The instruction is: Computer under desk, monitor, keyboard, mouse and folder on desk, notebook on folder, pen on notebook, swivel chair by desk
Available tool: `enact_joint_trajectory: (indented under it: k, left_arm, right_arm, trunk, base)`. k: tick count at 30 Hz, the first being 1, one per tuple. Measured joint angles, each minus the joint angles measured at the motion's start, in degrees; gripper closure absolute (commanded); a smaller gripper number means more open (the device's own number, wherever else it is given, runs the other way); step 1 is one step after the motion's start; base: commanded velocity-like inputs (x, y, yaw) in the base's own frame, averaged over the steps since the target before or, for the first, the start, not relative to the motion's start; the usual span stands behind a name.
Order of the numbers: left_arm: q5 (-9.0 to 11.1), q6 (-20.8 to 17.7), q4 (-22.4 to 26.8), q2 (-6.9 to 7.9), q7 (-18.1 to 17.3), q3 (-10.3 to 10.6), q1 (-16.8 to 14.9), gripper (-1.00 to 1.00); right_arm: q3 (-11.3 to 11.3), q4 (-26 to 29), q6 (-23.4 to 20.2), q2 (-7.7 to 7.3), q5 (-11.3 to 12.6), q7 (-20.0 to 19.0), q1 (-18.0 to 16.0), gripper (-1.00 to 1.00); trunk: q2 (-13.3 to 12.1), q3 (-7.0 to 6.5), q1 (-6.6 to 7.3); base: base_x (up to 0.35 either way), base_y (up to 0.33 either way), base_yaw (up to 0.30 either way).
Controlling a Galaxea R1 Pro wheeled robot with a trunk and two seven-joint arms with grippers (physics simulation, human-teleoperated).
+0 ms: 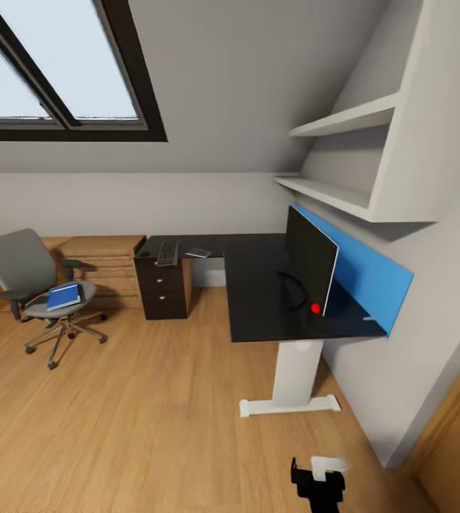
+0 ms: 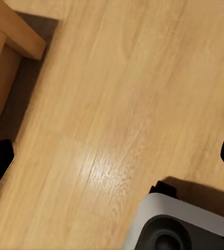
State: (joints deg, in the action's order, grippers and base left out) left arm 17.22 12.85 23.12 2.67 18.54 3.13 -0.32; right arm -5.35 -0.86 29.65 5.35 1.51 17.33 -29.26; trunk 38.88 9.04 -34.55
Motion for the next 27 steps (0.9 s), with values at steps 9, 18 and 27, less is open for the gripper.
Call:
enact_joint_trajectory:
  k: [9,18,27]
  left_arm:
    - [-0.25,-0.02,-0.26,-0.42,0.02,0.34,0.00,-1.00]
    - [-0.32,-0.02,-0.27,-0.43,0.01,0.39,0.00,-1.00]
    - [-0.32,0.05,-0.27,-0.44,0.00,0.37,0.00,-1.00]
  right_arm:
    - [0.02,-0.41,0.65,1.88,0.00,-0.13,0.76,-1.00]
    - [-0.02,-0.41,0.68,2.05,0.02,-0.12,1.02,-1.00]
    - [-0.06,-0.41,0.77,2.49,-0.25,-0.16,1.45,-1.00]
  trunk:
    - [0.00,0.09,0.02]
    - [0.01,0.10,0.03]
    - [0.01,0.10,0.03]
  base:
    - [0.035,0.305,0.064]
    - [0.252,0.242,0.237]
    - [0.303,0.161,0.271]
